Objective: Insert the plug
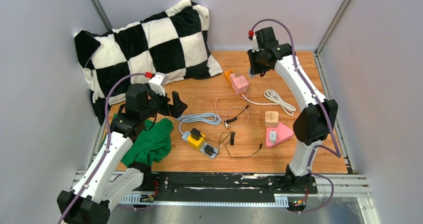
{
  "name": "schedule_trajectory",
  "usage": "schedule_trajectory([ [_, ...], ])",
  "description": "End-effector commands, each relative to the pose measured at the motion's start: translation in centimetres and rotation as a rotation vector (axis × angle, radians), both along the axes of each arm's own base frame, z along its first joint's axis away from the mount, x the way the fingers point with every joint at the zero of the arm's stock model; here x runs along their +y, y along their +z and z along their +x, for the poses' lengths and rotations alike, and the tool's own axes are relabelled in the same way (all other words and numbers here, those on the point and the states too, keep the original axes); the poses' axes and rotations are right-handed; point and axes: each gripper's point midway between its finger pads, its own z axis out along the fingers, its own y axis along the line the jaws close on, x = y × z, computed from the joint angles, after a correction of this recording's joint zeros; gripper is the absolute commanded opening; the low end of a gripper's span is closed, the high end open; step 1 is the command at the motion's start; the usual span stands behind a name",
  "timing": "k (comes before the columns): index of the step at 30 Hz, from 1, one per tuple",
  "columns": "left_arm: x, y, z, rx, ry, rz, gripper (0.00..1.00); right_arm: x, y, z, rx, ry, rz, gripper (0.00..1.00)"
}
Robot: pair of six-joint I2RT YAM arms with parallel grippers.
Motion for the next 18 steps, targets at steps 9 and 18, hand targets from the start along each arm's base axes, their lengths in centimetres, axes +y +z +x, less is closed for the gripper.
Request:
schedule_trajectory([
  [9,1.4,-3.7,-2.3,0.049,-0.008,0.102,1.0,0.6,-2.4,1.0,0.134,0.072,-0.017,0.0],
  [18,1.6,-3.5,-2.5,0.032,-0.003,0.118,1.0,2.2,-4.0,1.4,0.167,0.089,-0.031,0.0],
])
